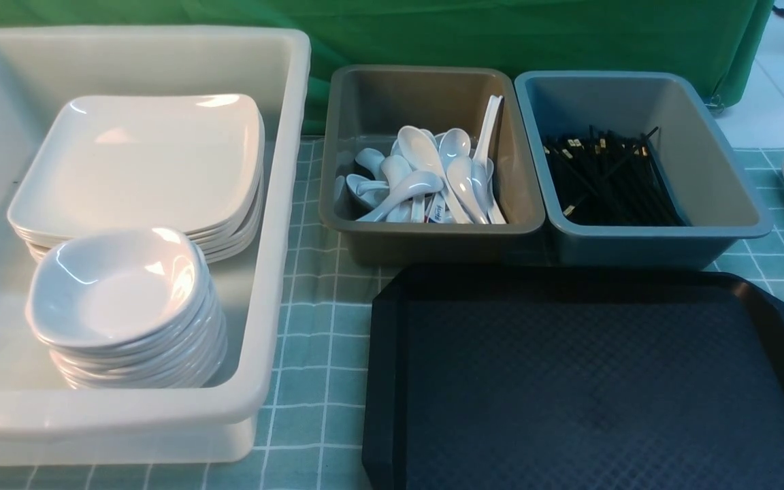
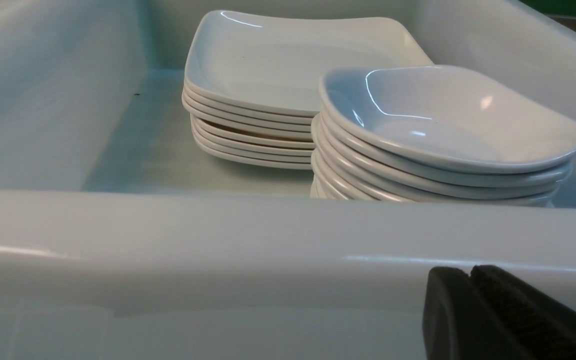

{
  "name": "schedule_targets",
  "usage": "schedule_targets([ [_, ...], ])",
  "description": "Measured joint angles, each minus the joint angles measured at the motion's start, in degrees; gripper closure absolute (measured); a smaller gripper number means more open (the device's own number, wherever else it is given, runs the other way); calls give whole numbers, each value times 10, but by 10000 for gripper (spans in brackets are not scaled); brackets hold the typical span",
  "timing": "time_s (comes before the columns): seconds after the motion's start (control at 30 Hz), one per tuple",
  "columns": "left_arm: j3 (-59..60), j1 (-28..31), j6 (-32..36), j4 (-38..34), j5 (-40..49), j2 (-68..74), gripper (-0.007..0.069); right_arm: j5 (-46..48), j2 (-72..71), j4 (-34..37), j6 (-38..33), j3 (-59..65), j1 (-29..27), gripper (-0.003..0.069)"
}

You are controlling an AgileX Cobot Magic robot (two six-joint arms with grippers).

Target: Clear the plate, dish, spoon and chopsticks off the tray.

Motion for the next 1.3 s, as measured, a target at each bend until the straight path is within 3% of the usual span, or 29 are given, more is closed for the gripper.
schedule_targets([
  [0.33, 0, 0, 0, 1, 0, 0, 607, 20, -31, -2, 20, 198, 5, 421],
  [0.77, 0, 0, 0, 1, 0, 0, 607, 49, -57, -2, 28, 203, 41, 418],
  [1.3, 0, 0, 2, 1, 0, 0, 607, 49, -57, -2, 58, 203, 5, 417],
])
